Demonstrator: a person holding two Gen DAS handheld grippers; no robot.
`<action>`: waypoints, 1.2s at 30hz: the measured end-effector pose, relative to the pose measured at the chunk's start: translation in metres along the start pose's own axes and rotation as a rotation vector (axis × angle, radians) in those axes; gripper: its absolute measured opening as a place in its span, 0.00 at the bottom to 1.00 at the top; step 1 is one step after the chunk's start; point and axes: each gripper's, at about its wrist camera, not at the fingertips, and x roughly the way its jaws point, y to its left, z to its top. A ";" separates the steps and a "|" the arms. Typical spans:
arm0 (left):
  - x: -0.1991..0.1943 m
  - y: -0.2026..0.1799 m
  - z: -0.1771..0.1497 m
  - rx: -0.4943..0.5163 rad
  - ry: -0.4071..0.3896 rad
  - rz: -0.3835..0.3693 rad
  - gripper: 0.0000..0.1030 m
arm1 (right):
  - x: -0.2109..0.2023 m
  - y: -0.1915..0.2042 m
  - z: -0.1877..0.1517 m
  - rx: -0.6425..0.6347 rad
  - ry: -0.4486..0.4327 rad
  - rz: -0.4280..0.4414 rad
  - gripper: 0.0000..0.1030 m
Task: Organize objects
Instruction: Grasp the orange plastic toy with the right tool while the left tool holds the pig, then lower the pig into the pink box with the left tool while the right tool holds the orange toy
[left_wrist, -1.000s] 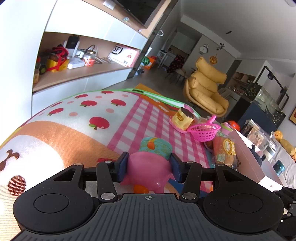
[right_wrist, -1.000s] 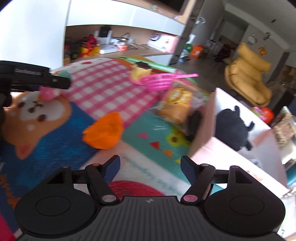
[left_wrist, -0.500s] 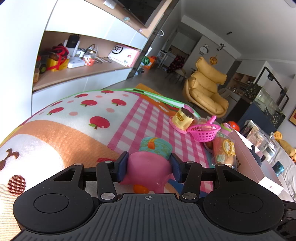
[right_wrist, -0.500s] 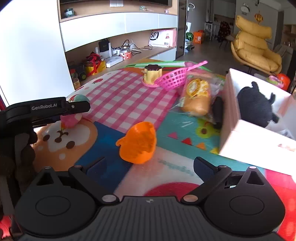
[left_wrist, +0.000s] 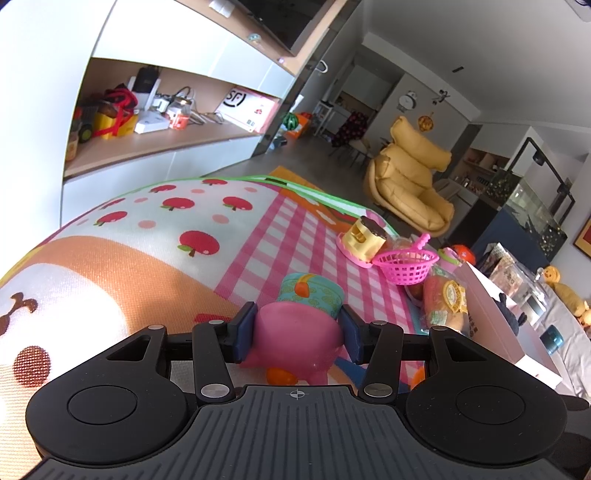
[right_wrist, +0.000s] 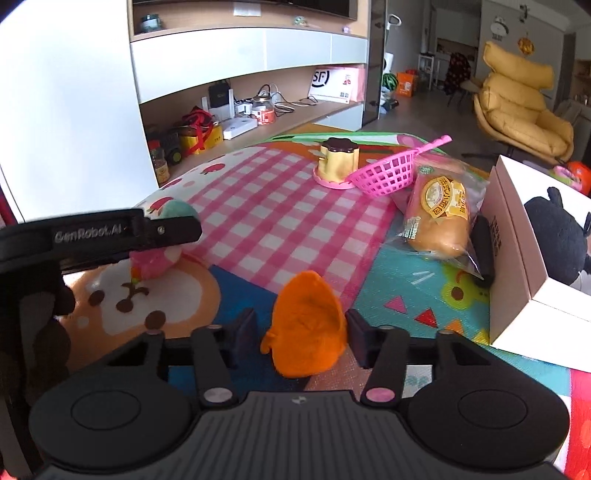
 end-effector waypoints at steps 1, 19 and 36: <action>0.000 0.000 0.000 0.001 0.000 0.001 0.51 | -0.002 0.001 -0.002 -0.009 -0.005 -0.004 0.45; 0.009 -0.030 -0.010 0.103 0.011 0.081 0.51 | -0.082 -0.032 -0.040 -0.023 -0.131 -0.037 0.42; -0.004 -0.275 0.024 0.514 -0.007 -0.283 0.51 | -0.167 -0.146 -0.089 0.207 -0.351 -0.194 0.42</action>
